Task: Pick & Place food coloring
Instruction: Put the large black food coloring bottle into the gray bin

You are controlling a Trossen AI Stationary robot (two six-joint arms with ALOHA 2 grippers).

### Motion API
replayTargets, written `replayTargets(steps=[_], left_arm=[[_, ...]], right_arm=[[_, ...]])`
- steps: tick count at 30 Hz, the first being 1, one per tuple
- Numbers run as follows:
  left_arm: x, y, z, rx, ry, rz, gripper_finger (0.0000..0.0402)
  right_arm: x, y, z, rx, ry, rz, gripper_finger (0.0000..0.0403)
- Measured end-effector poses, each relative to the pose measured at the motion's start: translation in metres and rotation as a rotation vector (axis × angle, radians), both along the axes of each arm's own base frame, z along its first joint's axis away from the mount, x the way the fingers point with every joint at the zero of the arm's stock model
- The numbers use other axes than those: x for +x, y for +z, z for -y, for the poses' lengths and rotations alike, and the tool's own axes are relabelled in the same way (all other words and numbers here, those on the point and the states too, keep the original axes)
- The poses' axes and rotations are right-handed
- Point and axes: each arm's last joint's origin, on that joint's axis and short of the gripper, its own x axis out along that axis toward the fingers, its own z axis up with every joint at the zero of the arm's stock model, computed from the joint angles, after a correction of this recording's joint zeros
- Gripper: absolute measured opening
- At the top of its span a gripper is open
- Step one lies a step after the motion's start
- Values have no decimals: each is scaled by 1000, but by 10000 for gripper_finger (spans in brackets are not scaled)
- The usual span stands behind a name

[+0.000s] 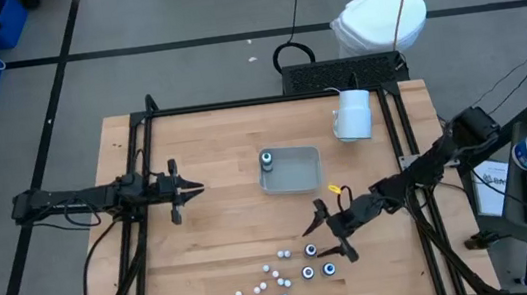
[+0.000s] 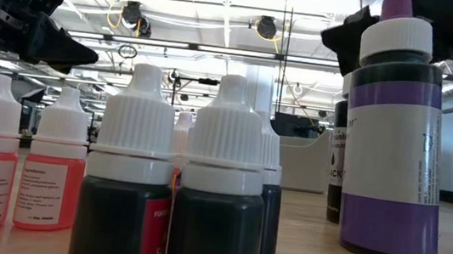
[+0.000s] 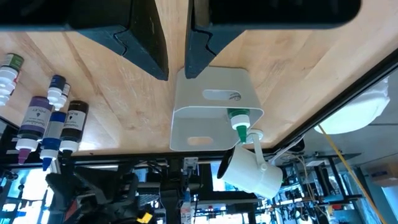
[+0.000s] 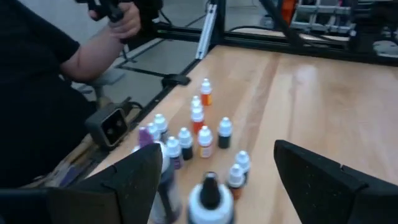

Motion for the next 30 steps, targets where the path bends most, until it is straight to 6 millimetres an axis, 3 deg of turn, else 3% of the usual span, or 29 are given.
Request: replayTargets(steps=[19,30], left_arm=[[0,-1,0,1,0,-11,63],[0,-1,0,5,0,-12,63]], right_arm=[[9,-35,-4,-36,-20,-76,293],[11,-38,-4,-23,1,-68,282]])
